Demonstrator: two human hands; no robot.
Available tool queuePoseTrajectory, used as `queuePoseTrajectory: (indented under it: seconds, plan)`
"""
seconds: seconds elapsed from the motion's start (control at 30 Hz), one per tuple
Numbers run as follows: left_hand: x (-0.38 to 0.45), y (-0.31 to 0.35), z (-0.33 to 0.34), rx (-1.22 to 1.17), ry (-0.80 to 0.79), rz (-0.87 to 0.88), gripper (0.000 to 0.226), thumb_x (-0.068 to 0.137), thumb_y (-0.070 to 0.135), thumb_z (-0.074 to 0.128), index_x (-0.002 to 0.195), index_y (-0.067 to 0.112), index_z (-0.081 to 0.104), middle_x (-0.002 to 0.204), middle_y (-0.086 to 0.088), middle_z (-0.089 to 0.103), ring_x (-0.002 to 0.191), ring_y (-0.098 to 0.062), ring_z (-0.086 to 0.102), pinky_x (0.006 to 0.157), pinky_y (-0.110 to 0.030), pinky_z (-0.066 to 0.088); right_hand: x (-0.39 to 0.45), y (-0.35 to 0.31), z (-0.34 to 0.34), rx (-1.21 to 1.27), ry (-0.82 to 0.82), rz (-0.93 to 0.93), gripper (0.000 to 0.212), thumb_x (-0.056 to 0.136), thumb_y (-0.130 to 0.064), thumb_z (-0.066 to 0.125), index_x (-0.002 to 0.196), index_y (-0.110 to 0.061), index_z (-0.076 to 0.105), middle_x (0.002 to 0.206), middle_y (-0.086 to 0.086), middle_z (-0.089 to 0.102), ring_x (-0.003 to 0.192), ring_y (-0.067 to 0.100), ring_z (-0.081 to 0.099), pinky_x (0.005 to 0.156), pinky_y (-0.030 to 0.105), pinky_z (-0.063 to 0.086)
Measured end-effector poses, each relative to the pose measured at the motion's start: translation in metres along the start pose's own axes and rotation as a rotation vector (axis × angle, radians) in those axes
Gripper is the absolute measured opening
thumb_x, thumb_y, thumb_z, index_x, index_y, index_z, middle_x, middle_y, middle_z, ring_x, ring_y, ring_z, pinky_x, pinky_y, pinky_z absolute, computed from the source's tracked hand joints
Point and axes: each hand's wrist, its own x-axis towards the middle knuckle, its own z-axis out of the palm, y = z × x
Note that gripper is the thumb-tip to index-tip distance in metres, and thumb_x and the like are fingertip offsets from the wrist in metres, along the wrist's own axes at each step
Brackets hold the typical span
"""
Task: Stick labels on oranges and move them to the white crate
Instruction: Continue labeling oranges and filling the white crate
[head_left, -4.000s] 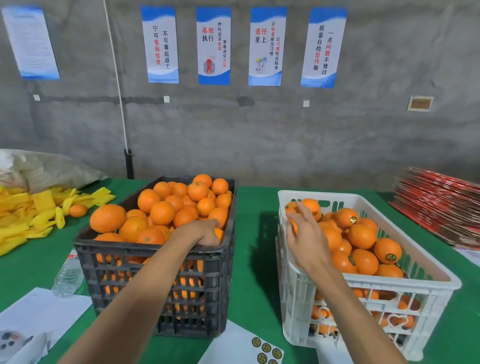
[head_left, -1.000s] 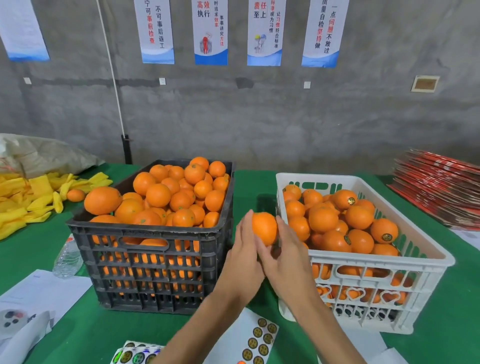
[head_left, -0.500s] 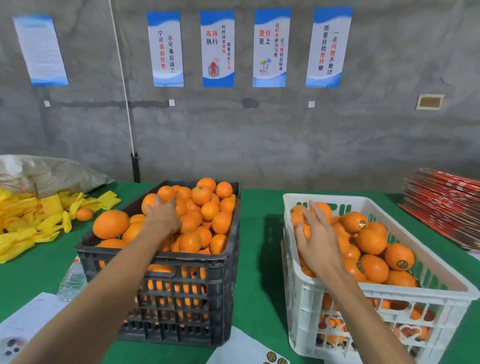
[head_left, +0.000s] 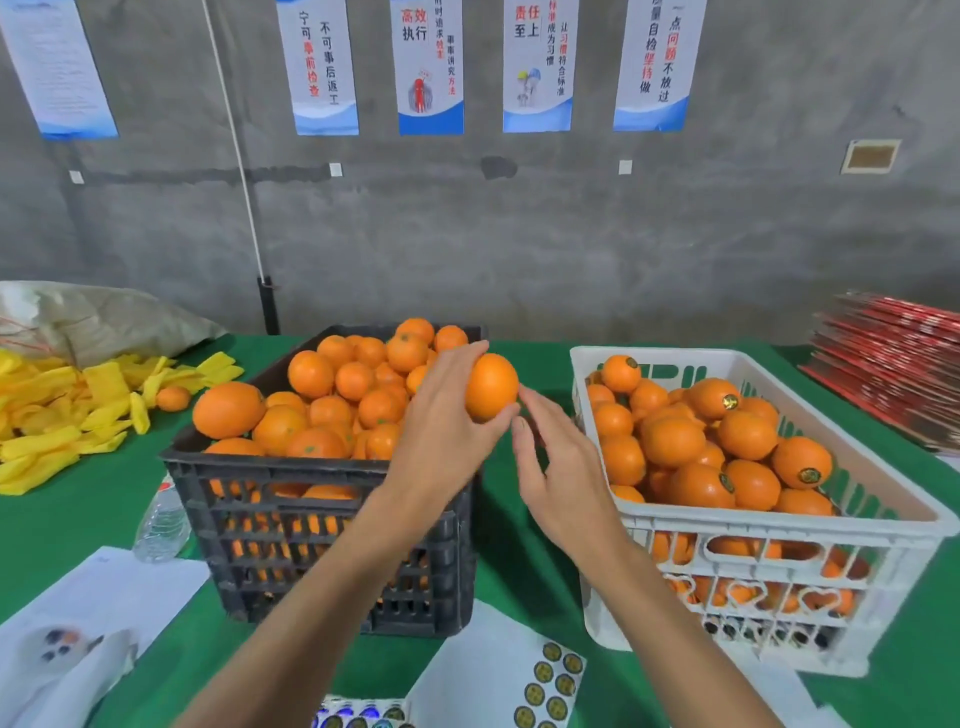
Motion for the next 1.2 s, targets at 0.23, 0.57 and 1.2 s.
queuePoseTrajectory:
  seconds: [0.23,0.57,1.2]
  plan:
    - [-0.109,0.011,0.049,0.201,-0.097,0.266,0.061,0.094,0.01,0.068,0.149,0.007,0.041,0.154,-0.012,0.04,0.144,-0.028,0.041,0.114,-0.036,0.043,-0.112,0.023,0.015,0.06,0.044,0.202,0.046,0.107,-0.016,0.042,0.154,-0.017,0.041,0.145,-0.014,0.049,0.134,-0.005,0.044,0.109,0.011,0.034]
    - [-0.222,-0.047,0.091,0.153,-0.507,-0.151,0.059,0.108,0.039,0.042,0.159,0.025,0.017,0.157,0.004,0.016,0.145,-0.012,0.023,0.116,-0.015,0.022,-0.2,0.085,0.016,-0.325,-0.455,0.4,0.049,0.105,-0.046,0.042,0.15,-0.026,0.046,0.155,-0.009,0.042,0.14,0.006,0.038,0.117,0.019,0.028]
    - [-0.236,-0.059,0.101,0.055,-0.389,-0.36,0.065,0.105,0.038,0.047,0.158,0.016,0.017,0.164,0.002,0.017,0.152,-0.013,0.021,0.116,-0.014,0.023,-0.199,0.087,0.034,-0.409,-0.415,0.342,0.032,0.093,-0.043,0.069,0.094,-0.014,0.08,0.088,-0.006,0.055,0.082,0.012,0.05,0.074,0.027,0.049]
